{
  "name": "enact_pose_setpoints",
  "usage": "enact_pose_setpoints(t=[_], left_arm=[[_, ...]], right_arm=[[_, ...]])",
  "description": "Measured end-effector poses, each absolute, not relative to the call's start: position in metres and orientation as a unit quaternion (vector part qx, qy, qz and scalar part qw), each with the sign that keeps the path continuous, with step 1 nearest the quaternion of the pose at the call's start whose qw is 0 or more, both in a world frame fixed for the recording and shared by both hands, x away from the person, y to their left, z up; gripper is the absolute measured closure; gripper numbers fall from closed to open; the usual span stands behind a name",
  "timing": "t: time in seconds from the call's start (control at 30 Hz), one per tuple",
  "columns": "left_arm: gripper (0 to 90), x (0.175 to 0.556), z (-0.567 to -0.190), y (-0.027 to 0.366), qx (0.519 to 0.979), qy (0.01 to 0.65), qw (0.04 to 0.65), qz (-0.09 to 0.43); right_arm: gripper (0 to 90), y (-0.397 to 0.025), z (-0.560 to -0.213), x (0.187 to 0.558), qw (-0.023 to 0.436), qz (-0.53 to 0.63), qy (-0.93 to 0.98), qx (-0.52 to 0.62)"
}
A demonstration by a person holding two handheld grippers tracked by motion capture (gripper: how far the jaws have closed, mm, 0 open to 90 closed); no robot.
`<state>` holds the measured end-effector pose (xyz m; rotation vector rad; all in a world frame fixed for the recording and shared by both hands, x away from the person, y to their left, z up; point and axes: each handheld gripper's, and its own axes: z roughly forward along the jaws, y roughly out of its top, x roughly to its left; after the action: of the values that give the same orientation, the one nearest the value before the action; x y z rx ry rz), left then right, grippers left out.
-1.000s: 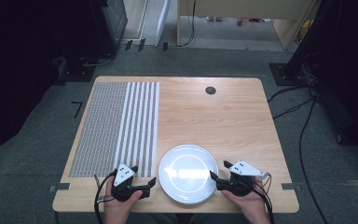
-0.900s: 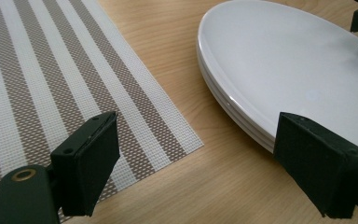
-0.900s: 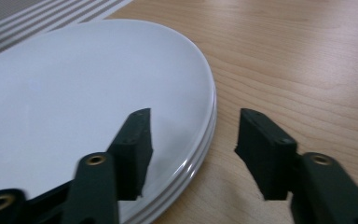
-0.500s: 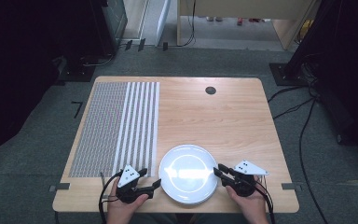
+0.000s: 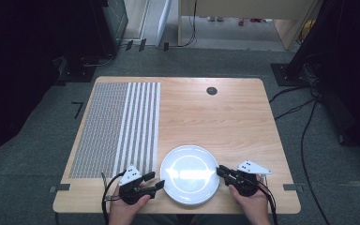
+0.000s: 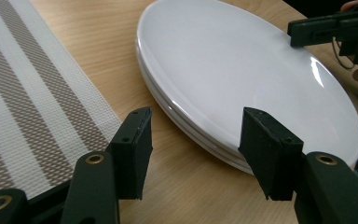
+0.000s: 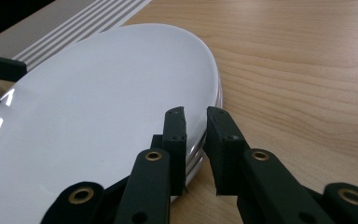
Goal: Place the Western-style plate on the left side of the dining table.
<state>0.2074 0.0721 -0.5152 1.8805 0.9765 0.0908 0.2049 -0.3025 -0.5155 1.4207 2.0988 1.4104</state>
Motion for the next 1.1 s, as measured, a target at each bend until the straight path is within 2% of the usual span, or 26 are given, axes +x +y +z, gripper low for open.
enact_pose_setpoints(t=[0.57, 0.6, 0.73, 1.1], left_arm=[[43.1, 0.209, -0.519, 0.065, 0.777, 0.395, 0.490, 0.015], [43.0, 0.209, -0.519, 0.065, 0.777, 0.394, 0.491, 0.014], [42.3, 0.209, -0.519, 0.065, 0.776, 0.397, 0.490, 0.010], [43.9, 0.212, -0.517, 0.075, 0.762, 0.411, 0.501, 0.008]], right_arm=[[81.4, -0.311, -0.519, 0.207, 0.061, 0.506, 0.678, 0.529], [84.1, -0.312, -0.518, 0.207, 0.057, 0.508, 0.675, 0.532], [85.2, -0.311, -0.518, 0.207, 0.033, 0.514, 0.671, 0.533], [83.5, -0.306, -0.521, 0.207, 0.018, 0.520, 0.676, 0.522]])
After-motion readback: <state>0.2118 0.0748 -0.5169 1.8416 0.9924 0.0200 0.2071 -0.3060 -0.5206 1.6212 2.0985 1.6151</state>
